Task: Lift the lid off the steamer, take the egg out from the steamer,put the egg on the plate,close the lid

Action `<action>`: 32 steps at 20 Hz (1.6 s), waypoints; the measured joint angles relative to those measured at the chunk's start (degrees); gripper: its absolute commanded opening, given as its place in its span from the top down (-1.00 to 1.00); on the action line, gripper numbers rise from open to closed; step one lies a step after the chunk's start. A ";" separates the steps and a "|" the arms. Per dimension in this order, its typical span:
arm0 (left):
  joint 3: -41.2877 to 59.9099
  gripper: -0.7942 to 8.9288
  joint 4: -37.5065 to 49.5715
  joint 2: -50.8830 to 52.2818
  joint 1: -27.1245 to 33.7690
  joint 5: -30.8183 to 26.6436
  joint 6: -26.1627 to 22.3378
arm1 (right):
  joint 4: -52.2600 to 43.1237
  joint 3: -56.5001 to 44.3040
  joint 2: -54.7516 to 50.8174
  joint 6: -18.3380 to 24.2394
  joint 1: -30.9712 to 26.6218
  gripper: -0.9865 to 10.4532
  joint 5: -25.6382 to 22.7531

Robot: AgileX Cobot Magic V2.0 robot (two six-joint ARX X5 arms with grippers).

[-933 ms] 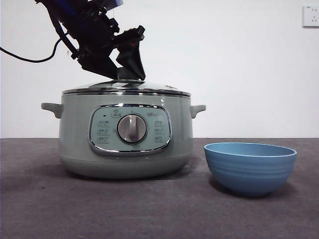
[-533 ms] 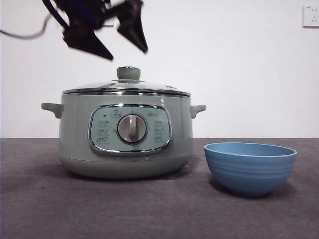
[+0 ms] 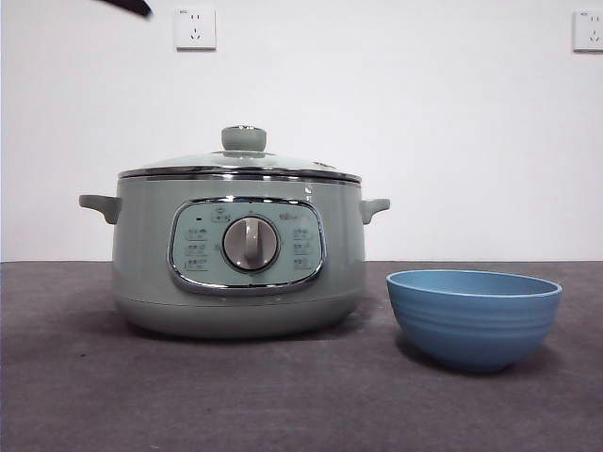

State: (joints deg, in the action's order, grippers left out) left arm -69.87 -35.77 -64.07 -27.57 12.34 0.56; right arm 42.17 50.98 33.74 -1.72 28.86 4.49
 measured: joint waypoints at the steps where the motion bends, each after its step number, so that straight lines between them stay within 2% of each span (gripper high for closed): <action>1: 0.00 -0.25 -1.81 1.49 0.00 1.07 0.17 | 0.81 0.00 0.00 0.00 0.00 0.05 0.02; 4: 0.00 -0.25 -7.65 5.70 0.00 3.96 0.68 | 3.74 0.00 0.00 -0.02 0.00 0.06 1.66; 11: 0.00 -0.25 -19.17 11.39 0.00 8.96 1.03 | 9.73 0.00 0.00 -0.02 0.00 0.06 10.03; 14: 0.00 0.13 -22.34 11.45 0.00 9.16 1.03 | 10.78 0.00 0.00 -0.02 0.00 0.10 10.51; 15: 0.00 0.35 -23.08 11.43 0.00 9.40 1.03 | 11.32 0.00 0.00 -0.04 0.00 0.29 10.51; 17: 0.00 0.85 -23.12 11.45 0.00 11.02 1.03 | 12.90 0.00 0.00 -0.02 0.00 0.86 10.51; 32: 0.00 0.84 -22.88 11.43 0.00 11.63 0.98 | 13.77 0.00 0.00 -0.02 0.00 0.83 10.47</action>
State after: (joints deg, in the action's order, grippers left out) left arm -69.87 -58.65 -52.64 -27.57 23.97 1.54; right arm 55.94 50.98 33.74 -1.74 28.86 14.96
